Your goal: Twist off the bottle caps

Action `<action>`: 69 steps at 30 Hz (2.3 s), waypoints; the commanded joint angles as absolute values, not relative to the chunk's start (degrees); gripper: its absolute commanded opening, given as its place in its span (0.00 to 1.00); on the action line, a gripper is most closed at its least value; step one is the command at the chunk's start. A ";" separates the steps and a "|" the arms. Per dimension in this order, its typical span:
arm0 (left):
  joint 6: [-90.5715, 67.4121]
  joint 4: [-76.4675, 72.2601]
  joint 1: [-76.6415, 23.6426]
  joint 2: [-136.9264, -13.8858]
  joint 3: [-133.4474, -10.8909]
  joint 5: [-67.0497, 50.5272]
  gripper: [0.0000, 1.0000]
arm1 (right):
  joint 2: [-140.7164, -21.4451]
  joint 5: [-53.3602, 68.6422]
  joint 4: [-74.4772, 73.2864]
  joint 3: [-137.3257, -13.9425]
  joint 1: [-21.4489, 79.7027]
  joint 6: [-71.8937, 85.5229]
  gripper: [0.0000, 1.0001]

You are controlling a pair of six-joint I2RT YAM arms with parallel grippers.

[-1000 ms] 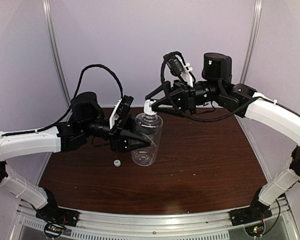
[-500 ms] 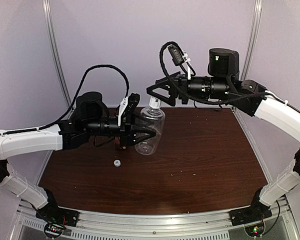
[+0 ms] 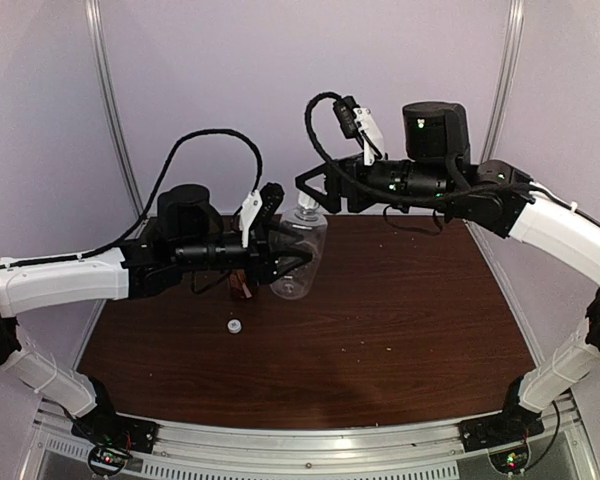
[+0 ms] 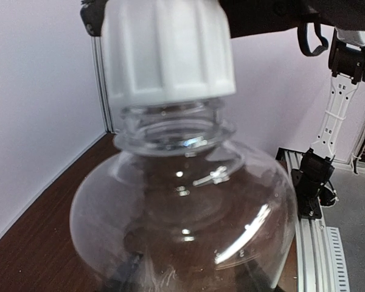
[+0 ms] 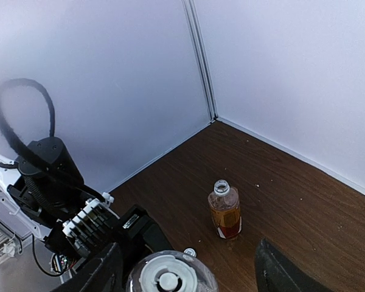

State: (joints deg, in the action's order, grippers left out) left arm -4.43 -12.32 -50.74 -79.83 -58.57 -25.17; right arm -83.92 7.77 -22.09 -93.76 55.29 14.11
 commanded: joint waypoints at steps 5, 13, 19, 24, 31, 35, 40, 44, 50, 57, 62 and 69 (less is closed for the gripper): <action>-5.18 -15.44 -50.96 -80.09 -60.47 -22.47 0.20 | -85.90 5.40 -23.01 -94.71 55.89 15.51 0.66; -5.19 -15.55 -50.97 -79.82 -60.21 -21.45 0.20 | -85.98 6.85 -21.87 -93.77 55.94 16.30 0.50; -5.28 -16.48 -50.93 -79.09 -59.48 -20.35 0.20 | -85.44 9.57 -19.88 -92.26 55.97 17.12 0.38; -5.44 -17.58 -50.98 -78.11 -58.48 -19.75 0.20 | -85.22 11.00 -19.17 -91.80 55.90 16.65 0.29; -5.27 -18.83 -50.95 -76.59 -56.83 -22.55 0.20 | -82.89 17.51 -15.72 -89.82 54.23 13.08 0.17; -4.72 -20.12 -50.90 -75.37 -56.00 -28.61 0.21 | -82.18 29.70 -13.37 -89.06 52.18 10.16 0.16; -4.43 -20.56 -50.89 -74.18 -56.24 -40.32 0.23 | -82.16 43.81 -15.01 -90.33 51.06 2.64 0.19; -5.20 -21.25 -50.89 -73.23 -56.74 -48.37 0.23 | -82.89 53.85 -17.23 -91.65 49.77 -2.13 0.23; -7.68 -21.32 -50.89 -73.79 -58.14 -56.23 0.23 | -85.47 64.57 -17.99 -93.43 47.89 -2.82 0.30; -7.76 -21.45 -50.84 -73.83 -57.75 -55.14 0.23 | -85.90 63.78 -18.10 -93.60 47.64 -1.65 0.32; -7.62 -21.59 -50.88 -74.46 -57.70 -53.80 0.23 | -84.93 62.40 -18.02 -92.91 47.64 -1.11 0.33; -9.06 -23.05 -50.89 -75.54 -57.88 -50.02 0.23 | -83.90 58.81 -18.02 -91.31 47.69 -0.54 0.42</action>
State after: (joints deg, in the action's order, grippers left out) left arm -8.67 -16.82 -51.00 -75.68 -56.27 -51.07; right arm -85.76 61.82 -16.99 -92.36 48.38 -1.17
